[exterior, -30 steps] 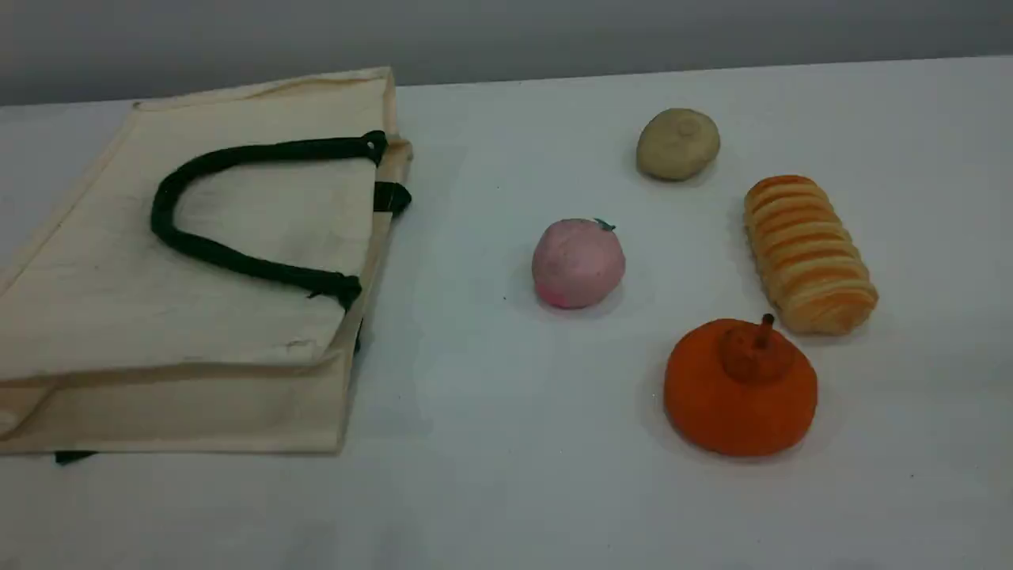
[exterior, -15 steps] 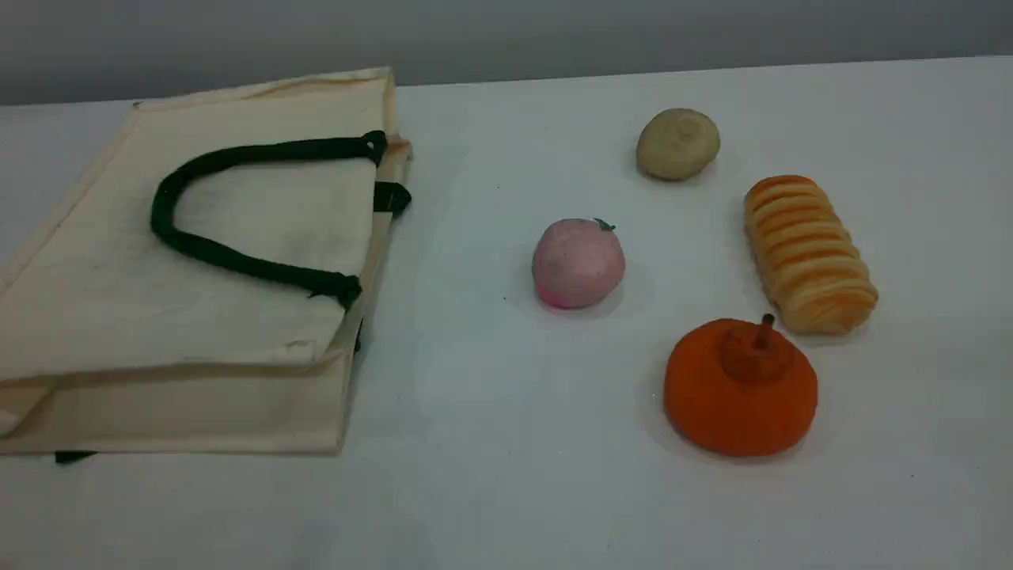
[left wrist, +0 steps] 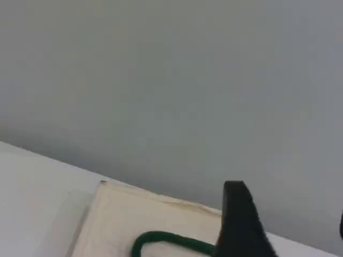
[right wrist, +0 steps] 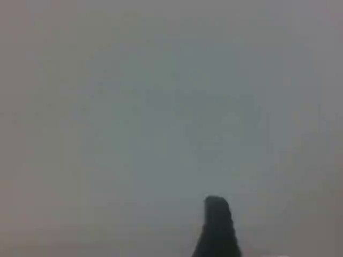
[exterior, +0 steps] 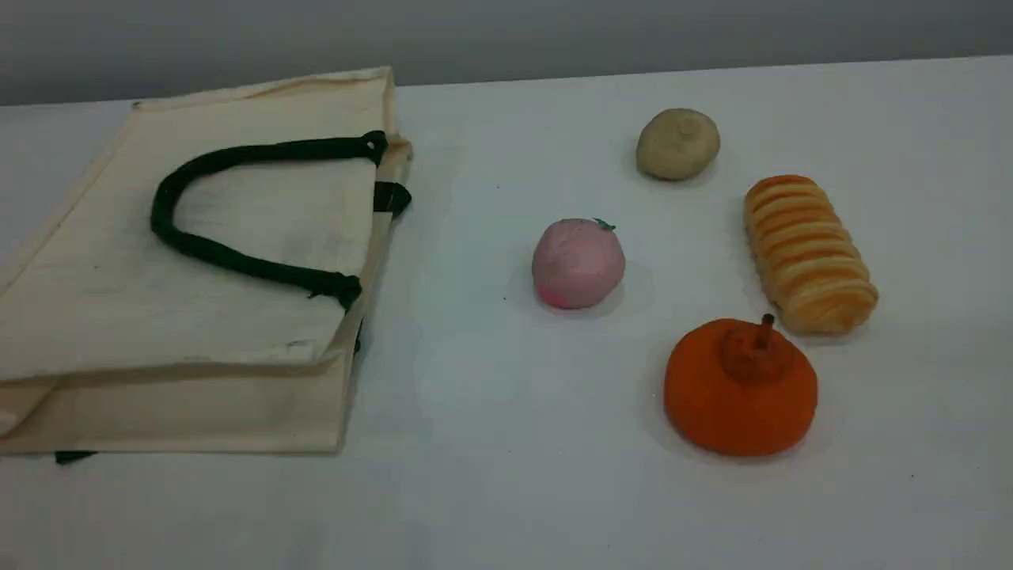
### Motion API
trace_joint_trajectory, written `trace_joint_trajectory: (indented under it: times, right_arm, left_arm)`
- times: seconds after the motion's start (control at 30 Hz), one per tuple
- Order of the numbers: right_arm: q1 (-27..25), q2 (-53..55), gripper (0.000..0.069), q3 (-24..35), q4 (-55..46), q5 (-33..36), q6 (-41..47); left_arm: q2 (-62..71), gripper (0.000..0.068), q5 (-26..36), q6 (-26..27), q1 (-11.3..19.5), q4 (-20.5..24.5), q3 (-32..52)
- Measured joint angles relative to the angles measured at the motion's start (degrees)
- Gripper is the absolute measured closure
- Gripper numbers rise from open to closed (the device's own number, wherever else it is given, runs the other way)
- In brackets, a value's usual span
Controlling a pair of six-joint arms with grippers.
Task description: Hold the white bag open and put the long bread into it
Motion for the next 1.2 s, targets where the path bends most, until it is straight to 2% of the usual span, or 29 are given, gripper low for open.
trace_joint_trajectory:
  times: [0.23,0.9,1.03,1.2]
  right_arm:
    - [0.0,0.0,0.0224,0.0,5.9,-1.3,5.4]
    - [0.0,0.0,0.0224,0.0,6.3,-1.4,5.8]
    - [0.0,0.0,0.0224,0.0,7.2,-1.5,5.8]
    - [0.0,0.0,0.0224,0.0,8.5,-3.3,5.9]
  left_arm:
    - [0.0,0.0281,0.0,0.1,0.0,0.1,0.0]
    - [0.0,0.0281,-1.0,0.0,0.0,0.1,0.0]
    - [0.0,0.0281,-0.8,-1.9,0.0,0.1,0.0]
    - [0.0,0.0281,-0.6,-7.5,0.0,0.1,0.0]
